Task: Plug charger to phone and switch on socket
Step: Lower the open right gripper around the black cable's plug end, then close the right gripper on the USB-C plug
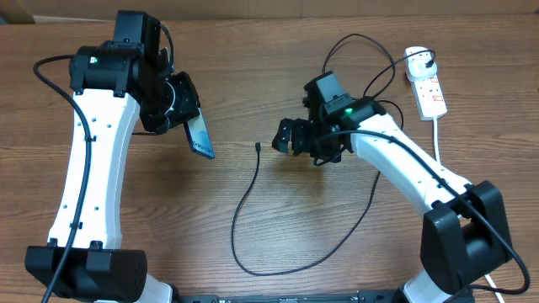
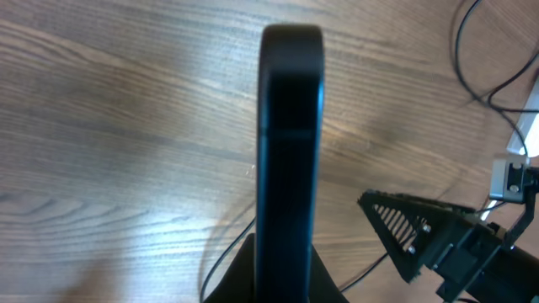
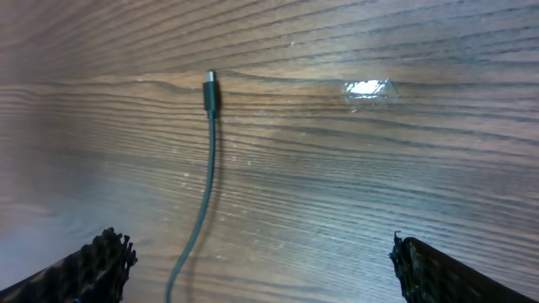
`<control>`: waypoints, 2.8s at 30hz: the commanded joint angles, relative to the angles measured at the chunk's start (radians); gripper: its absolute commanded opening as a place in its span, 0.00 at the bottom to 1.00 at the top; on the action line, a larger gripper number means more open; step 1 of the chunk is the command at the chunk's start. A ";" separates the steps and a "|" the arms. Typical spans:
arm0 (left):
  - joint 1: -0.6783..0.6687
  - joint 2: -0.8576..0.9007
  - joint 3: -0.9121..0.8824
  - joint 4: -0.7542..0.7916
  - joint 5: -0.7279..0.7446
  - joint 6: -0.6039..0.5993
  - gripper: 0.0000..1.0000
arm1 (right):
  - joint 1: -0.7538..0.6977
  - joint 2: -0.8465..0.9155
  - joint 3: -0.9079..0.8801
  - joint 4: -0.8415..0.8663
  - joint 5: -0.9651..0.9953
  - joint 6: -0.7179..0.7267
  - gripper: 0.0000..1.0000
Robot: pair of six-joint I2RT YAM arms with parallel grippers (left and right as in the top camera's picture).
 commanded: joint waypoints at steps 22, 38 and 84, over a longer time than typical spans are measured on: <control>0.047 -0.008 0.032 0.022 -0.085 0.014 0.04 | 0.072 0.009 -0.060 0.152 0.139 0.192 0.64; 0.046 -0.008 0.032 0.024 -0.101 0.023 0.04 | 0.140 0.095 -0.067 0.303 0.146 0.192 0.55; 0.045 0.006 0.032 0.087 -0.070 -0.061 0.04 | 0.142 0.225 -0.068 0.453 0.014 0.218 0.42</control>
